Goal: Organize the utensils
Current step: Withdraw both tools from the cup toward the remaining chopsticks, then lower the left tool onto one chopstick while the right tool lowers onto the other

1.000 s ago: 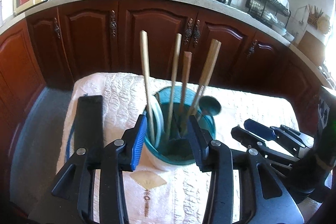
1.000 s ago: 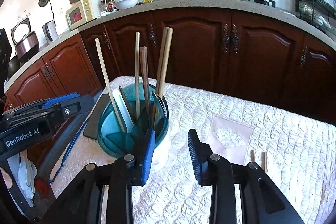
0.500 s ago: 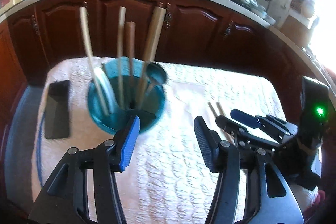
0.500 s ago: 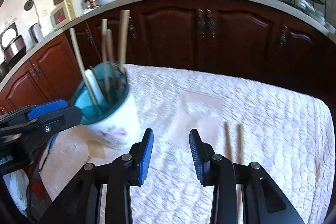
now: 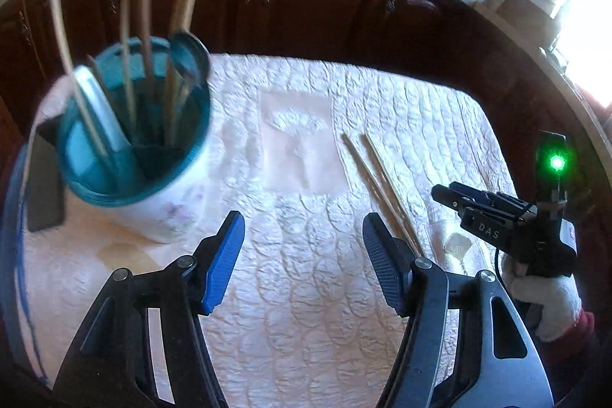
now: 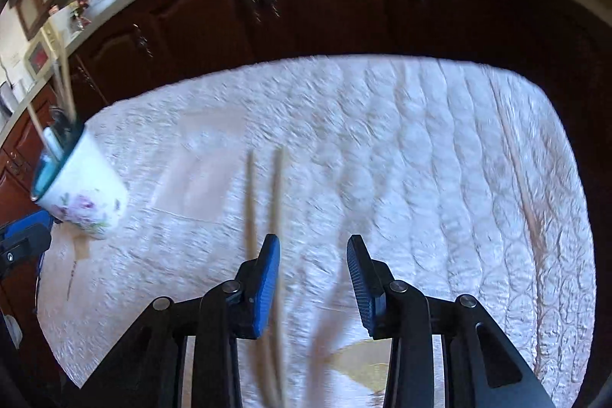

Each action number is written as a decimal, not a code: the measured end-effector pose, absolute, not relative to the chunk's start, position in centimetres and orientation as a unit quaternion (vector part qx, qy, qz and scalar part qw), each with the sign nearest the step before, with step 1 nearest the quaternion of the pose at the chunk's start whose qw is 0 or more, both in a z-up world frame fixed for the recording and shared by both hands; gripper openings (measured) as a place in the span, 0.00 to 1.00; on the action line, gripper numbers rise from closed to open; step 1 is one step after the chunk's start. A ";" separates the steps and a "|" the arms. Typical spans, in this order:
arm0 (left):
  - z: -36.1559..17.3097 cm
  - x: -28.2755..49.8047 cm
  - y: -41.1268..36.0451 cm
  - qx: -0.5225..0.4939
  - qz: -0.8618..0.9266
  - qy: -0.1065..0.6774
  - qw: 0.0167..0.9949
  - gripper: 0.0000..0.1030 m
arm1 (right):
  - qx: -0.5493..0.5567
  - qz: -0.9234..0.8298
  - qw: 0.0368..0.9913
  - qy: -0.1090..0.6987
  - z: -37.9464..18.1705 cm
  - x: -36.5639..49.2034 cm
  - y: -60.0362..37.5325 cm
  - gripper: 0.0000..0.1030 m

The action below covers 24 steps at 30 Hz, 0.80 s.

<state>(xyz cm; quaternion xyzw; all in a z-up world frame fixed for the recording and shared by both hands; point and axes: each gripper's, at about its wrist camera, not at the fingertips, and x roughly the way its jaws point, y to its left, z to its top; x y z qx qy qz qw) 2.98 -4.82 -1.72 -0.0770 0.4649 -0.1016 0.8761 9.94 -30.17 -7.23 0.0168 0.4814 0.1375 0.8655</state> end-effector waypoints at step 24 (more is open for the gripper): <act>-5.2 5.4 -6.6 -0.064 -0.097 0.503 0.856 0.62 | 0.016 0.188 0.824 0.535 -12.0 15.4 -26.2 0.06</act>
